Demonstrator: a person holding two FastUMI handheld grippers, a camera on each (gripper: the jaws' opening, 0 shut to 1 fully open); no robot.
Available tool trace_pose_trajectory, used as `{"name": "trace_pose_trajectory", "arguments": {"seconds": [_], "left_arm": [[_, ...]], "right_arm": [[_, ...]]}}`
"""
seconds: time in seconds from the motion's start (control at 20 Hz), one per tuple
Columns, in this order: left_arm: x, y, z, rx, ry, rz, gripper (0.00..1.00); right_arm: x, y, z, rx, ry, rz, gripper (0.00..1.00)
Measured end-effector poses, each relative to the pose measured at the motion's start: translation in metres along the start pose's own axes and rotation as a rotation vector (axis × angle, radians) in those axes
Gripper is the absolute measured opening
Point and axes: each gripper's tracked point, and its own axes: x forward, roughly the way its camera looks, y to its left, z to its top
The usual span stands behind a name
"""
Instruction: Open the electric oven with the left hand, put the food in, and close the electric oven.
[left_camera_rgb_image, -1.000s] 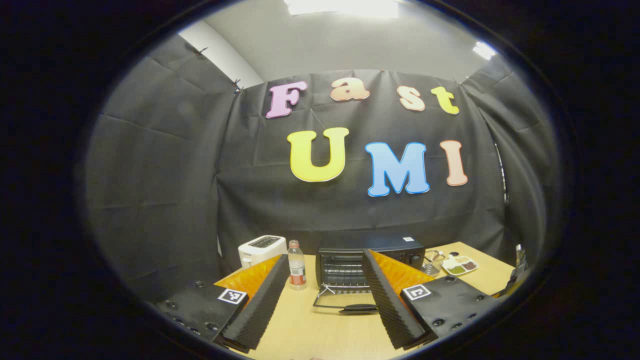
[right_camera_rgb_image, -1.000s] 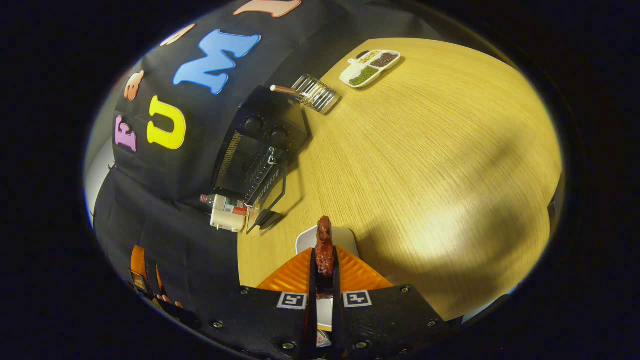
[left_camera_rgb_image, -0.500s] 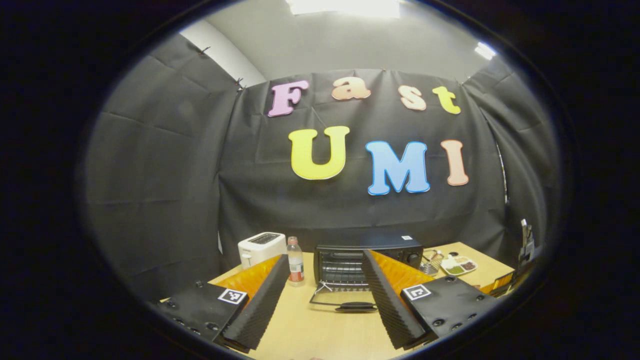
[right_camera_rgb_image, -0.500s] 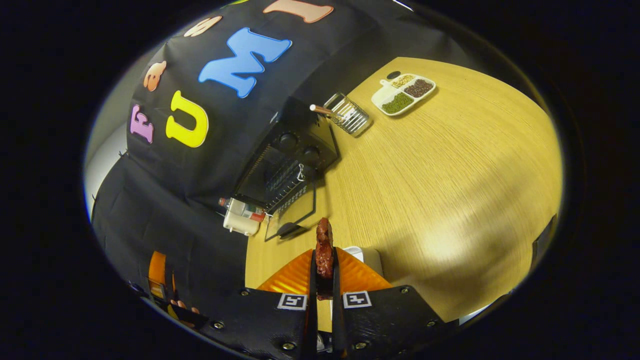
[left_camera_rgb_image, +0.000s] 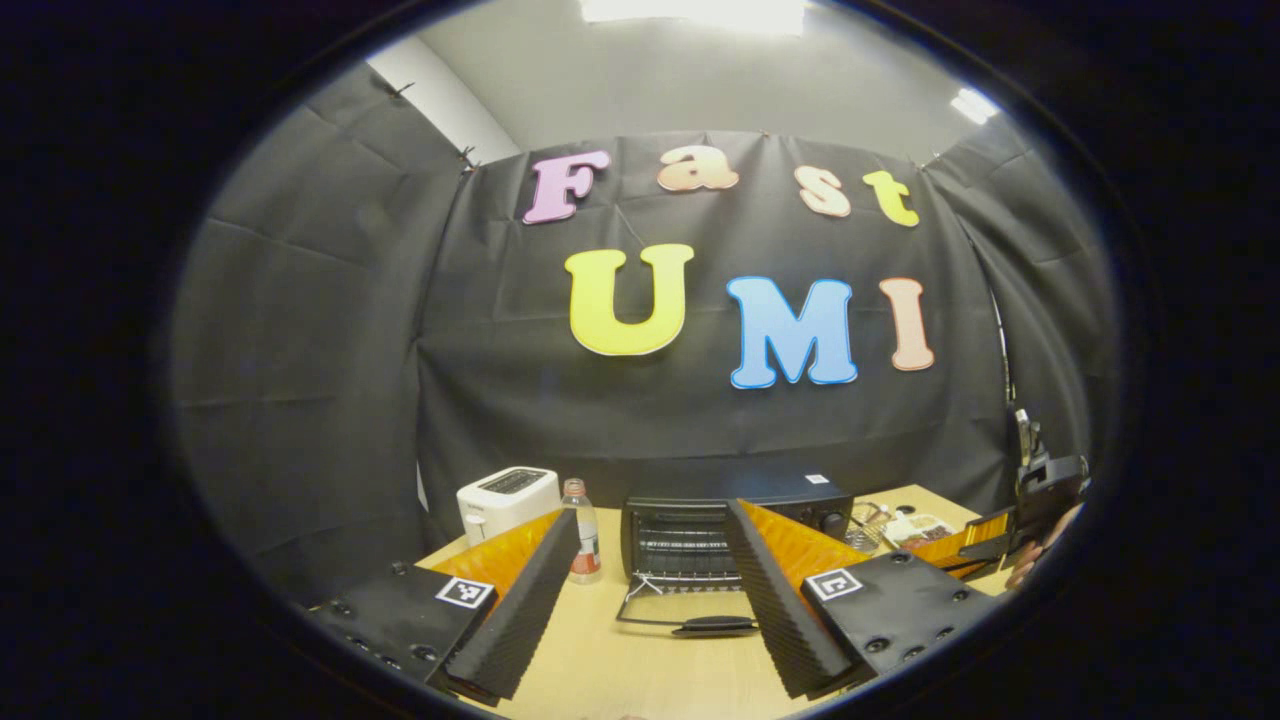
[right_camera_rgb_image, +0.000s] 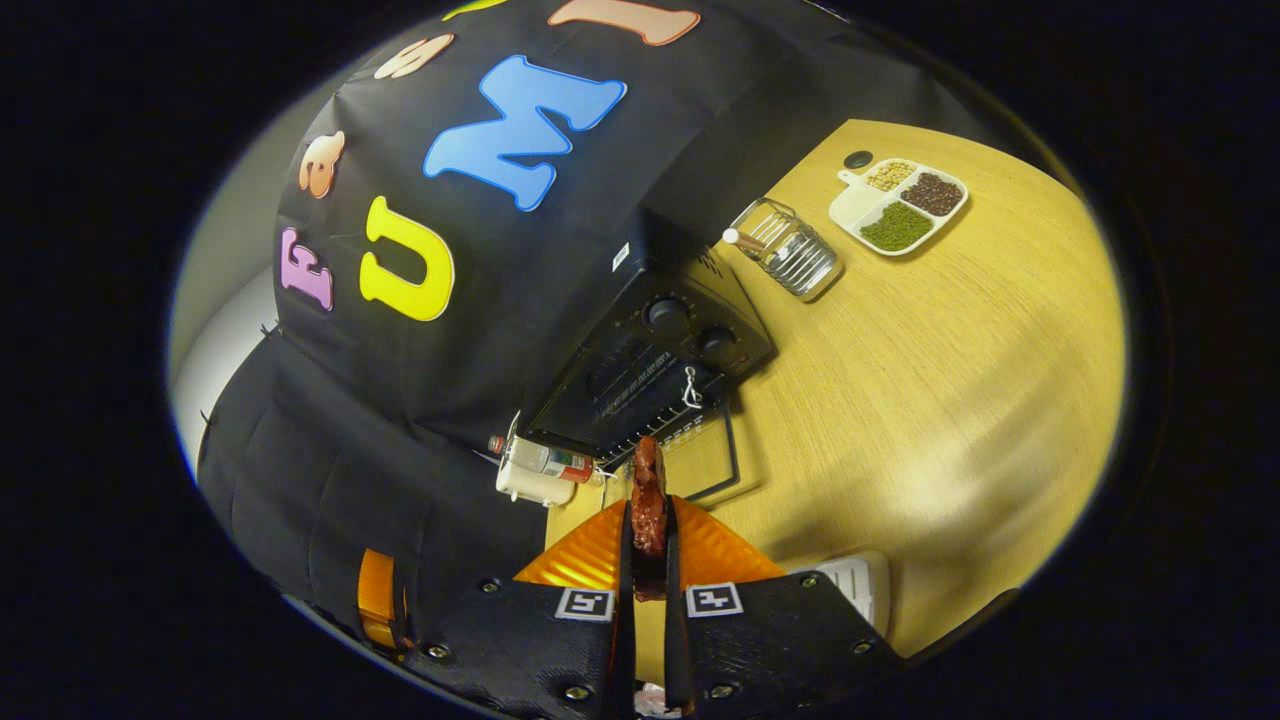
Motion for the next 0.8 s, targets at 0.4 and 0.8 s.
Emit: {"name": "trace_pose_trajectory", "arguments": {"seconds": [0.4, 0.8], "left_arm": [[0.043, 0.058, -0.008, 0.000, 0.015, 0.033, 0.98], [0.078, 0.100, -0.020, 0.016, 0.041, 0.037, 1.00]], "right_arm": [[0.082, 0.031, 0.011, -0.007, -0.062, 0.002, 0.12], [0.155, 0.050, 0.029, 0.040, -0.148, 0.002, 0.12]]}}
